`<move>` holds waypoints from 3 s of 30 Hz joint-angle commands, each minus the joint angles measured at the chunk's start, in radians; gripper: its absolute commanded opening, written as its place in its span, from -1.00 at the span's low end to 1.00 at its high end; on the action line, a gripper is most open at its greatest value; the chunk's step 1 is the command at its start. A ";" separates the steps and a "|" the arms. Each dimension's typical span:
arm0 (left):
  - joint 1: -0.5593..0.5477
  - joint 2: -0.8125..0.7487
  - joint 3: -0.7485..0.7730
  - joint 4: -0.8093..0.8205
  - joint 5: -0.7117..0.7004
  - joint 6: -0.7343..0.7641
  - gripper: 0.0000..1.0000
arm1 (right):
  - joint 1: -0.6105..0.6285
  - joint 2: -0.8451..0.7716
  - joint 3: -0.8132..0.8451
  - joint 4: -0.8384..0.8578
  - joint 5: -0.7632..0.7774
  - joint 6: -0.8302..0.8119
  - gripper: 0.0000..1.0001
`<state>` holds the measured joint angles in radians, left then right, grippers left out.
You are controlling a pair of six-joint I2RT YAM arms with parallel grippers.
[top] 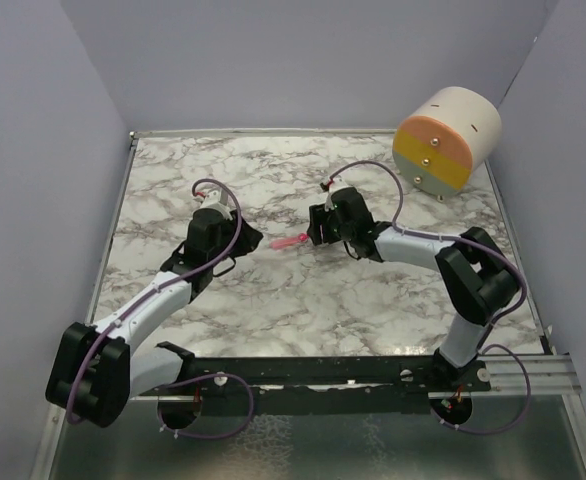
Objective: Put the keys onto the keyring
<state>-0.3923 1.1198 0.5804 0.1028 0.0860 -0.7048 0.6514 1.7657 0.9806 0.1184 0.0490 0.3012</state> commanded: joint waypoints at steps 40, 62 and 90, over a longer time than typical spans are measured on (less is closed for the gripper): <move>-0.076 0.438 0.108 0.235 0.026 -0.019 -0.36 | 0.080 0.198 0.196 -0.097 0.130 -0.070 0.26; -0.085 0.563 0.140 0.236 0.026 -0.013 -0.37 | 0.103 0.237 0.240 -0.161 0.232 -0.058 0.22; -0.082 0.642 0.149 0.230 0.024 -0.013 -0.39 | 0.103 0.128 0.219 -0.238 0.403 -0.059 0.20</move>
<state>-0.4736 1.7245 0.7265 0.3790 0.1272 -0.7273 0.7532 1.9400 1.2068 -0.1028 0.4046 0.2409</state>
